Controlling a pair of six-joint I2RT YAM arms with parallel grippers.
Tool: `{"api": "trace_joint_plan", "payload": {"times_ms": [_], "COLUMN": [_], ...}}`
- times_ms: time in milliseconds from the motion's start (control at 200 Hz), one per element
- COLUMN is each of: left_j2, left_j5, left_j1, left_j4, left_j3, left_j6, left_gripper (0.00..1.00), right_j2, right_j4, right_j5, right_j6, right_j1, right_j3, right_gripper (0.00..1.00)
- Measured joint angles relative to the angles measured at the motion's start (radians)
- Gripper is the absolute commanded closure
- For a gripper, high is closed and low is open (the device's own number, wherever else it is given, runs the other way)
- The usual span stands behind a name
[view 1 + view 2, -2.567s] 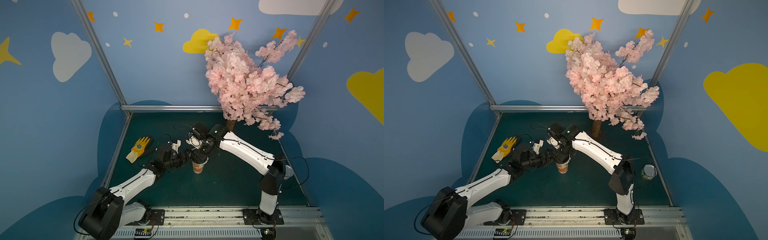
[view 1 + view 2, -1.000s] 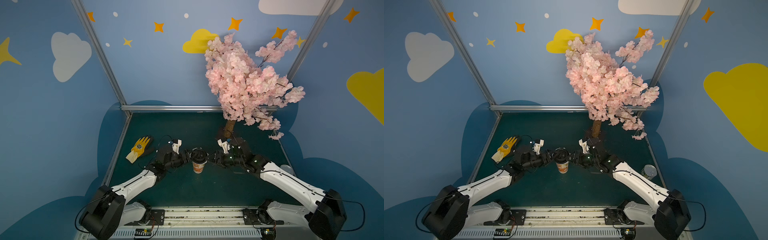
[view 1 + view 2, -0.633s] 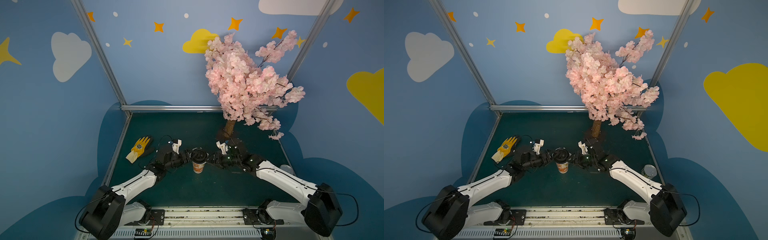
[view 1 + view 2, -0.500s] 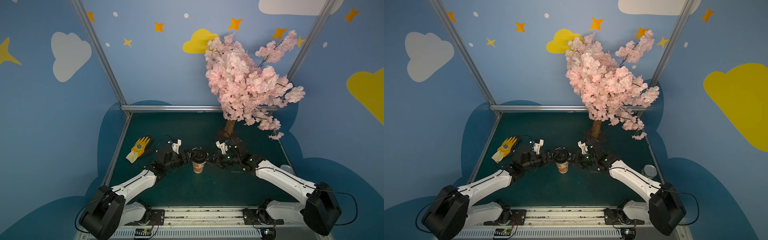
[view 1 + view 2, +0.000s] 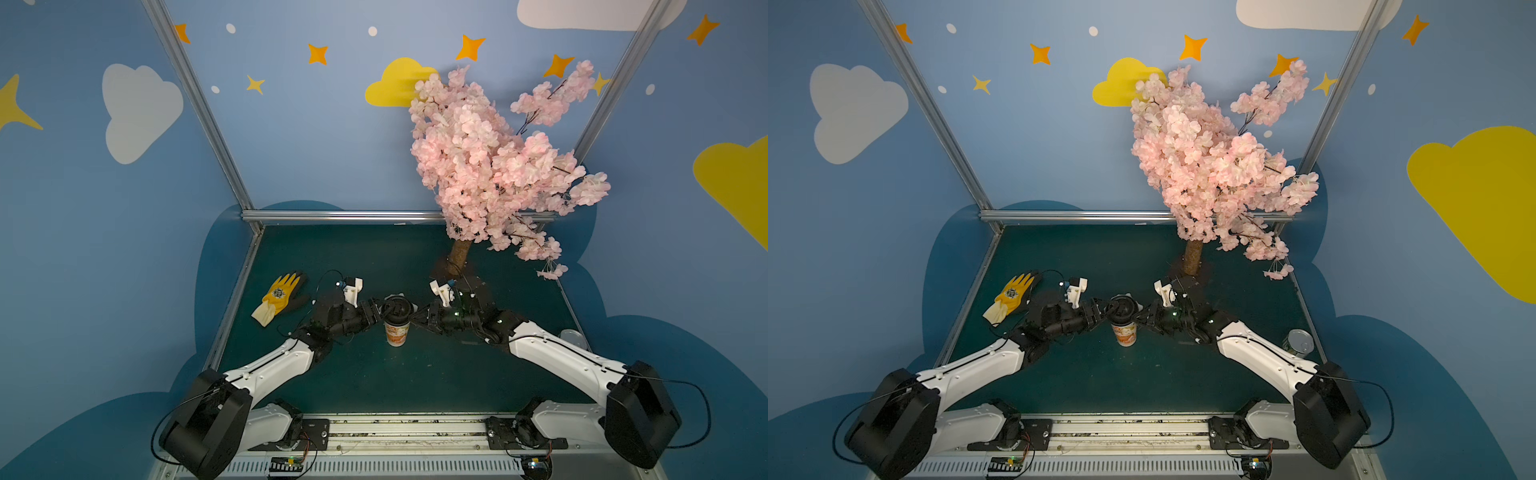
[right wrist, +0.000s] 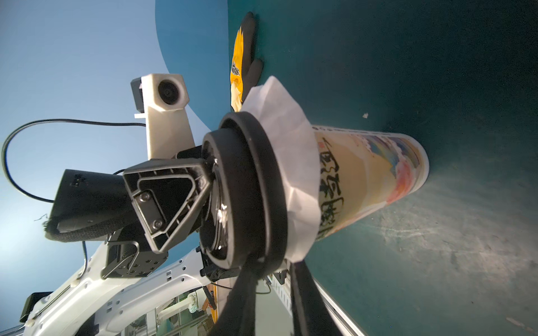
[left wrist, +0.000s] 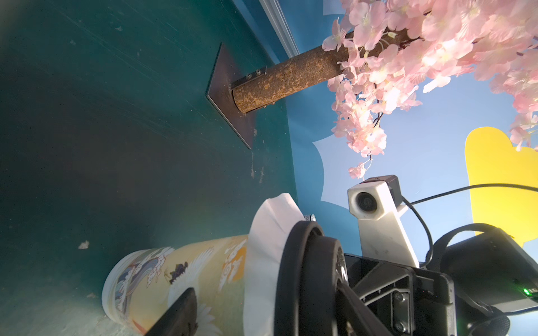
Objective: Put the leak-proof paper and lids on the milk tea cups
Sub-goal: Secure the cup lid on the cup.
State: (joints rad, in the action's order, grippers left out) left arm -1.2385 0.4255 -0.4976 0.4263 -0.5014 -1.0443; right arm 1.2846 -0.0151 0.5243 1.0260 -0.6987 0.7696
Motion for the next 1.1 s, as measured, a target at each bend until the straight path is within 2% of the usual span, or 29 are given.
{"api": "trace_joint_plan", "payload": {"times_ms": [160,351,471,736,1102], "left_j2": [-0.006,-0.007,-0.007,-0.005,-0.006], "left_j5": [-0.003,0.004,0.009,0.015,0.016], "left_j1": [0.003,0.002,-0.001,-0.005,-0.005], "left_j4": [0.011,0.012,0.011,0.008,0.008], "left_j3": [0.000,0.000,0.000,0.000,0.000], "left_j6": [0.000,0.000,0.000,0.001,0.001], "left_gripper": [0.28,0.28,0.28,0.29,0.28], "right_j2": [0.008,-0.017,-0.029,-0.050,0.089], "right_j4": [0.012,-0.021,-0.080,-0.114,-0.118], "right_j5": [0.005,0.004,0.019,0.042,0.067], "right_j6": [0.003,-0.061,-0.131,-0.195,-0.216], "right_j1": [0.003,0.005,0.009,0.084,0.108], "right_j3": [-0.001,0.008,0.033,0.105,0.187], "right_gripper": [0.78,0.66,0.63,0.69,0.68]}}
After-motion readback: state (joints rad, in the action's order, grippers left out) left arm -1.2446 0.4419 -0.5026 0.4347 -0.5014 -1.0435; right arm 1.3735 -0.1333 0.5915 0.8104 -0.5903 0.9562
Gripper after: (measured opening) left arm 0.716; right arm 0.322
